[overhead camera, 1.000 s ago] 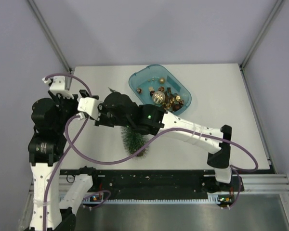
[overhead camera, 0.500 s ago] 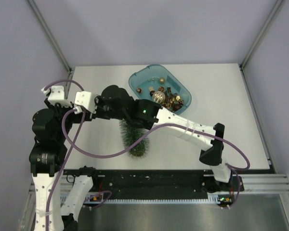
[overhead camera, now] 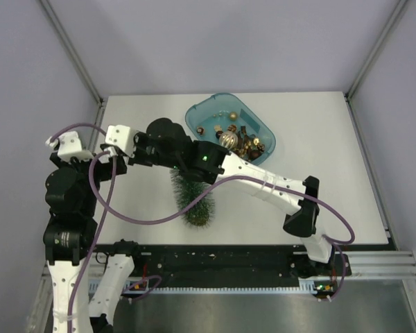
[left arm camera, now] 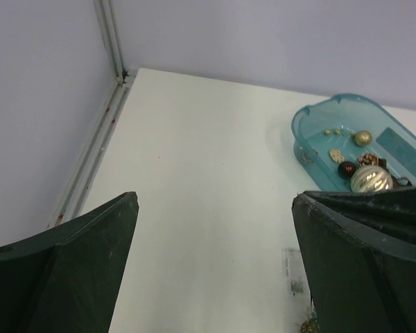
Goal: Decorate the small christmas tree
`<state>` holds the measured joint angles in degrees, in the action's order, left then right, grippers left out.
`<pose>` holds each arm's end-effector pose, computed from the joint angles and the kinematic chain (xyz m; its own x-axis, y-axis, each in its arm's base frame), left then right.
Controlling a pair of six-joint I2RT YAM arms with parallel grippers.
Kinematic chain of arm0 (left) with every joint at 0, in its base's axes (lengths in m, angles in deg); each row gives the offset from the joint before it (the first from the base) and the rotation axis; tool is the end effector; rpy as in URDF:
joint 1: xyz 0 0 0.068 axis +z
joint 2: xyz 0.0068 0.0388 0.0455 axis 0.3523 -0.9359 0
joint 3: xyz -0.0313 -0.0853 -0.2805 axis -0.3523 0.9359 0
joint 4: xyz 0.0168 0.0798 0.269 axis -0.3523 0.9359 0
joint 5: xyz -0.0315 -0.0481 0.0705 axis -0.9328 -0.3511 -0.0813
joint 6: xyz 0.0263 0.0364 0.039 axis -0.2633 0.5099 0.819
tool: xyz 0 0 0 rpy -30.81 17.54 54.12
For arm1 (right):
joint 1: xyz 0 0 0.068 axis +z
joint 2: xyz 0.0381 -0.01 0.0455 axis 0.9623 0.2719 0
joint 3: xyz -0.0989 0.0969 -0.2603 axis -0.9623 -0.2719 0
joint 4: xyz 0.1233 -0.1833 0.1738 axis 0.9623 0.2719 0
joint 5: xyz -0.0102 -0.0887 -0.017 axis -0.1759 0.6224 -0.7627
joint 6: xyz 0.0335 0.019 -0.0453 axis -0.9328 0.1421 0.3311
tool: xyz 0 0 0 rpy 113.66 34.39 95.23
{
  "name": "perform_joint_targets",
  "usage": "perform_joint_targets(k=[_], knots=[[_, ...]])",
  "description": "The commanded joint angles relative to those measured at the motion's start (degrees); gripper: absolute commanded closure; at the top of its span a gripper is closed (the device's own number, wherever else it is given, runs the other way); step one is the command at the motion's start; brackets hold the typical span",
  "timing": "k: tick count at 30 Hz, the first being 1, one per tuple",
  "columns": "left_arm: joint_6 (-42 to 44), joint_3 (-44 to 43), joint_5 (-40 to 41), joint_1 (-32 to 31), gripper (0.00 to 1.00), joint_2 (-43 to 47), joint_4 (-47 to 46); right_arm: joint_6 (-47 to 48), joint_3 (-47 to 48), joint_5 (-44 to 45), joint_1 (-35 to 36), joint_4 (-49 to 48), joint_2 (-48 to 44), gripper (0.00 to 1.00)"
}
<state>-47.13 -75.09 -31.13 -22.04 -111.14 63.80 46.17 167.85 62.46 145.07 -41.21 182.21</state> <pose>0.0907 0.0004 0.4511 -0.0848 -0.1249 -0.9885 -0.0494 0.9914 -0.1211 0.1699 0.4817 0.4579 0.3819 -0.3762 -0.8442 -0.8459 0.2256 -0.4832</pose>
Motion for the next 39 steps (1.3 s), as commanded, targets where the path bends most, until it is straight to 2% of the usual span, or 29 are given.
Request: perform_joint_targets(k=[1,5,8,12,13,16,18,30,34,39], knots=[[-3.5,-1.5,9.0,-0.6,0.01,3.0,-10.6,-3.0,3.0,2.3,-4.4,-7.3,-0.9,1.00],[-5.2,-5.7,13.8,-0.7,0.02,0.7,-12.8,-3.2,1.3,1.4,-4.4,-6.8,-2.0,1.00],[-6.7,-6.0,11.3,-0.6,0.04,1.4,-13.5,-2.6,1.0,2.4,-4.3,-7.0,-2.2,1.00],[-6.2,-3.6,-1.2,-0.6,0.05,3.8,-12.9,-2.3,3.3,2.3,-4.8,-7.2,-0.7,1.00],[-5.1,-3.0,-8.7,-0.6,0.06,4.4,-12.4,-2.4,4.0,2.0,-4.8,-7.2,-0.3,1.00],[-2.5,-1.1,-21.1,-0.6,0.10,5.3,-8.4,-2.8,6.0,1.2,-5.1,-7.1,1.0,1.00],[-0.8,1.1,-26.1,-0.6,0.10,6.3,-7.3,-3.3,7.0,0.4,-5.3,-6.8,1.5,1.00],[9.5,12.4,-41.6,-0.6,0.04,6.7,-4.7,-6.7,8.2,-5.4,-8.1,-6.3,2.6,1.00],[11.2,15.4,-44.9,-0.6,0.01,5.7,-7.5,-7.3,8.1,-6.8,-8.6,-5.6,2.5,1.00],[10.9,18.9,-52.4,-0.7,0.03,3.3,-11.9,-7.7,8.2,-8.1,-8.6,-4.6,2.2,1.00]])
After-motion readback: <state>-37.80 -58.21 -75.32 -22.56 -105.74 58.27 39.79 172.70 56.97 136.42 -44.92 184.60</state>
